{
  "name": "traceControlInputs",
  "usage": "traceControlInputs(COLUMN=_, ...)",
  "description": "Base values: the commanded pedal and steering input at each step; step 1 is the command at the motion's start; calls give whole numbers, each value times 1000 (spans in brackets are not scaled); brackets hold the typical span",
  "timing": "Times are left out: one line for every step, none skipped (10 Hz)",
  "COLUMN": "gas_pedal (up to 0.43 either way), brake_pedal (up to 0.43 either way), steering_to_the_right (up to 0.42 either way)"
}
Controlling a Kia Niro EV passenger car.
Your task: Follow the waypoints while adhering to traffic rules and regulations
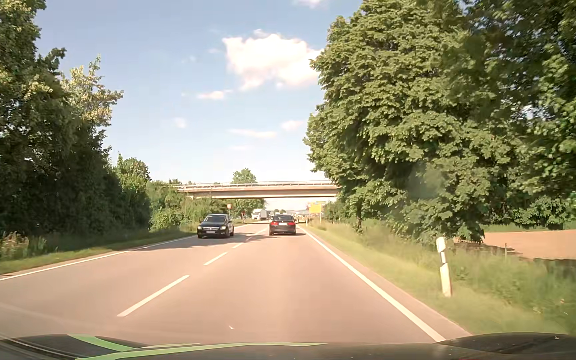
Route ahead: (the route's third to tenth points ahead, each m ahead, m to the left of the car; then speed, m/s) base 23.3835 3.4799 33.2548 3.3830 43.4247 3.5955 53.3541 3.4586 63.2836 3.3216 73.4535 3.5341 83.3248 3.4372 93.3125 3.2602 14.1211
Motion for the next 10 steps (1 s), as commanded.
traceControlInputs(gas_pedal=98, brake_pedal=0, steering_to_the_right=0)
traceControlInputs(gas_pedal=98, brake_pedal=0, steering_to_the_right=0)
traceControlInputs(gas_pedal=98, brake_pedal=0, steering_to_the_right=0)
traceControlInputs(gas_pedal=87, brake_pedal=0, steering_to_the_right=0)
traceControlInputs(gas_pedal=87, brake_pedal=0, steering_to_the_right=0)
traceControlInputs(gas_pedal=79, brake_pedal=0, steering_to_the_right=0)
traceControlInputs(gas_pedal=67, brake_pedal=0, steering_to_the_right=0)
traceControlInputs(gas_pedal=67, brake_pedal=0, steering_to_the_right=0)
traceControlInputs(gas_pedal=59, brake_pedal=0, steering_to_the_right=0)
traceControlInputs(gas_pedal=59, brake_pedal=0, steering_to_the_right=0)
